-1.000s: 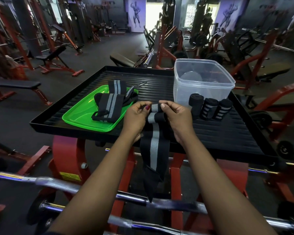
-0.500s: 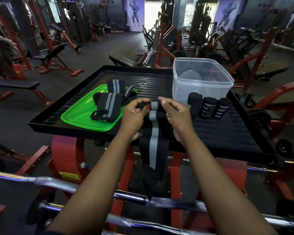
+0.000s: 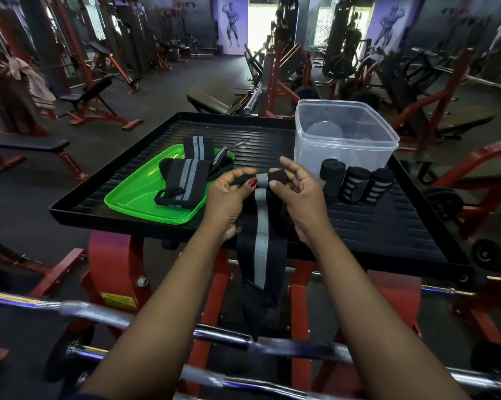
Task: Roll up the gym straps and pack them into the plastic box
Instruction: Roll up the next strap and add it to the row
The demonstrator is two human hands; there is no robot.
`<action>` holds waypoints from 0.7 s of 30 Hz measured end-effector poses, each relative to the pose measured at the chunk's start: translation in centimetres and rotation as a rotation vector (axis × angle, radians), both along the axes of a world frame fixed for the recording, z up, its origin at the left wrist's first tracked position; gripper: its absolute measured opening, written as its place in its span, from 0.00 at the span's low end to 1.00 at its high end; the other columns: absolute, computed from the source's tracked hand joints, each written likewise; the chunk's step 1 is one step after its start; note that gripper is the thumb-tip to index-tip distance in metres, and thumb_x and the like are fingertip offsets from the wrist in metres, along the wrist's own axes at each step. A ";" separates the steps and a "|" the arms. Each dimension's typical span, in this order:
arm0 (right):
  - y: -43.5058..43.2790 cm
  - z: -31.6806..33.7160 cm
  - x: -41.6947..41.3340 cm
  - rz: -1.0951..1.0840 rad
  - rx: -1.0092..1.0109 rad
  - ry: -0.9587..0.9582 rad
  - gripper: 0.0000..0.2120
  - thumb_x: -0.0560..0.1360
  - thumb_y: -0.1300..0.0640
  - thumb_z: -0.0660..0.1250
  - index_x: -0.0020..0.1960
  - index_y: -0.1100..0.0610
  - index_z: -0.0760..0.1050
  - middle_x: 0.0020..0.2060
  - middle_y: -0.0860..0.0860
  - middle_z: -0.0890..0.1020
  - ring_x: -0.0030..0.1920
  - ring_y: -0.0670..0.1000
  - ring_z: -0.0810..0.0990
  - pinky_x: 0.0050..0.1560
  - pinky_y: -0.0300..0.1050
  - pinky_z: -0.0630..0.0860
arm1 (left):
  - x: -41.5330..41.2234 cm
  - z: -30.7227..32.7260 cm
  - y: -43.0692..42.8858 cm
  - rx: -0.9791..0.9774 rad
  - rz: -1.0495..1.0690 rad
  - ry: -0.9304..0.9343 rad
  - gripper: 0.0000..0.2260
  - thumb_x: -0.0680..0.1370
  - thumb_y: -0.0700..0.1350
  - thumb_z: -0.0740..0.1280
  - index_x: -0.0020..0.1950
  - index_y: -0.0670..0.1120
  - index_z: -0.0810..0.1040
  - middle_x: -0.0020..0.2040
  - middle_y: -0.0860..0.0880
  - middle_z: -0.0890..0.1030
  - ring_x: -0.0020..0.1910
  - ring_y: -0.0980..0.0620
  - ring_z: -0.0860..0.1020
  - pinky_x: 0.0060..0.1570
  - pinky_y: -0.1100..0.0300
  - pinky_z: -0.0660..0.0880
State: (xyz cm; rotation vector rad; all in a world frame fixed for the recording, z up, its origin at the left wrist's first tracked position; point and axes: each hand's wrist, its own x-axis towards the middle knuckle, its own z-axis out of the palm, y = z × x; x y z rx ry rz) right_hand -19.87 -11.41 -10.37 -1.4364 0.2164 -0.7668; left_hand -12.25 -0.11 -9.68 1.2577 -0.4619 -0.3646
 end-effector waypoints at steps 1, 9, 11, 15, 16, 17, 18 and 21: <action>-0.1 -0.1 0.1 -0.006 0.017 0.027 0.19 0.75 0.67 0.68 0.64 0.56 0.75 0.55 0.53 0.82 0.54 0.47 0.80 0.61 0.42 0.75 | -0.1 0.0 0.0 0.010 0.006 -0.013 0.08 0.76 0.33 0.67 0.51 0.44 0.79 0.29 0.52 0.82 0.31 0.58 0.79 0.38 0.62 0.76; -0.3 -0.4 0.2 -0.087 -0.070 0.029 0.11 0.75 0.65 0.70 0.49 0.49 0.80 0.49 0.52 0.84 0.52 0.48 0.81 0.58 0.45 0.77 | -0.4 0.2 0.0 0.029 -0.015 -0.113 0.10 0.75 0.32 0.67 0.52 0.45 0.79 0.34 0.49 0.82 0.36 0.56 0.80 0.47 0.57 0.78; -0.3 -0.4 0.2 -0.113 -0.108 0.027 0.13 0.74 0.66 0.70 0.47 0.48 0.80 0.47 0.47 0.83 0.50 0.45 0.81 0.55 0.41 0.76 | -0.6 0.3 0.0 0.027 -0.034 -0.103 0.10 0.76 0.36 0.67 0.57 0.43 0.78 0.26 0.54 0.79 0.30 0.61 0.77 0.41 0.63 0.77; -0.2 -0.4 0.1 -0.080 -0.123 0.031 0.13 0.73 0.66 0.71 0.44 0.47 0.79 0.46 0.46 0.83 0.51 0.48 0.81 0.58 0.46 0.77 | -0.2 0.1 0.1 0.013 -0.006 -0.043 0.07 0.76 0.37 0.69 0.53 0.43 0.80 0.30 0.51 0.82 0.33 0.58 0.80 0.42 0.61 0.78; -0.1 -0.4 0.1 -0.068 -0.106 0.032 0.12 0.73 0.65 0.71 0.45 0.48 0.80 0.46 0.46 0.83 0.51 0.48 0.80 0.57 0.46 0.77 | -0.1 0.1 0.1 0.018 0.000 -0.037 0.07 0.75 0.36 0.69 0.51 0.43 0.80 0.30 0.51 0.82 0.33 0.57 0.80 0.43 0.61 0.78; -0.1 -0.5 0.2 -0.062 -0.083 0.044 0.09 0.74 0.63 0.71 0.46 0.48 0.80 0.47 0.46 0.84 0.51 0.47 0.80 0.56 0.44 0.77 | -0.1 0.1 0.1 0.023 0.005 -0.038 0.07 0.75 0.35 0.69 0.50 0.44 0.80 0.30 0.52 0.82 0.33 0.58 0.80 0.42 0.62 0.78; -0.1 -0.5 0.3 -0.061 -0.058 0.071 0.07 0.75 0.59 0.71 0.49 0.48 0.81 0.48 0.47 0.84 0.51 0.45 0.80 0.54 0.43 0.76 | -0.1 0.1 0.1 0.029 0.010 -0.049 0.07 0.75 0.34 0.68 0.50 0.43 0.80 0.29 0.53 0.81 0.32 0.60 0.79 0.41 0.63 0.77; -0.2 -0.8 0.6 -0.049 -0.009 0.173 0.05 0.75 0.50 0.70 0.50 0.48 0.81 0.50 0.48 0.85 0.51 0.47 0.82 0.51 0.47 0.77 | -0.2 0.1 0.0 0.047 0.027 -0.077 0.08 0.75 0.32 0.68 0.48 0.44 0.79 0.28 0.55 0.80 0.31 0.62 0.78 0.37 0.67 0.75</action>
